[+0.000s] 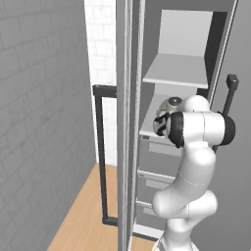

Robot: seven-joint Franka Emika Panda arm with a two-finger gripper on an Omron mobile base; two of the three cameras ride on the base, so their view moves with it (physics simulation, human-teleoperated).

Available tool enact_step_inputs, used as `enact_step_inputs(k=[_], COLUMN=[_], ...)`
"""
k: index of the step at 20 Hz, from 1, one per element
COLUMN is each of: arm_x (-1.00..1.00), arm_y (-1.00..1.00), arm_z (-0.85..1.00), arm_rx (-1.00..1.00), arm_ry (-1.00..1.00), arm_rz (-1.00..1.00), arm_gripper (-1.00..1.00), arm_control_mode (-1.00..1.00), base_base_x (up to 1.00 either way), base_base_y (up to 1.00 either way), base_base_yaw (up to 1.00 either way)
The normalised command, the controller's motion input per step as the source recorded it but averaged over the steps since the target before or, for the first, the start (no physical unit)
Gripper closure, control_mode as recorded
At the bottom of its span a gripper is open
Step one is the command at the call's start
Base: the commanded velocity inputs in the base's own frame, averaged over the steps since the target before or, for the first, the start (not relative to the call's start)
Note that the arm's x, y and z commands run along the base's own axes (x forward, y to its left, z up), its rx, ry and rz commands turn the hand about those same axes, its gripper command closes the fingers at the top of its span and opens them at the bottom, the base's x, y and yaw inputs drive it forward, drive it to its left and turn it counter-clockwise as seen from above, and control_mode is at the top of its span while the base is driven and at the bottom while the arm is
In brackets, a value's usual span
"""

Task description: Take the meat container that has the fish and place it on the second highest rack of the freezer. Then take the vegetable container that has the lemon wedge and avocado and place it on the highest rack of the freezer.

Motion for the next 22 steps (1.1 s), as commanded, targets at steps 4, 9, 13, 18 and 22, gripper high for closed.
enact_step_inputs(k=[4, 9, 13, 18, 22], arm_x=[-0.04, -0.08, -0.66, -0.58, -0.62], arm_y=[0.01, 0.11, 0.26, 0.04, 0.12], arm_z=[0.00, 0.03, 0.11, 0.97, 1.00], arm_rx=[-0.02, -0.06, -0.10, -0.06, -0.03], arm_ry=[-0.12, -0.16, -0.23, -0.07, 0.01], arm_rz=[0.04, 0.05, 0.06, 0.01, 0.00], arm_gripper=[-1.00, -1.00, -1.00, -1.00, -1.00], arm_control_mode=[-1.00, -1.00, -1.00, -1.00, -1.00], base_base_x=[0.00, 0.00, 0.00, 0.00, 0.00], base_base_y=[0.00, 0.00, 0.00, 0.00, 0.00], base_base_yaw=[0.00, 0.00, 0.00, 0.00, 0.00])
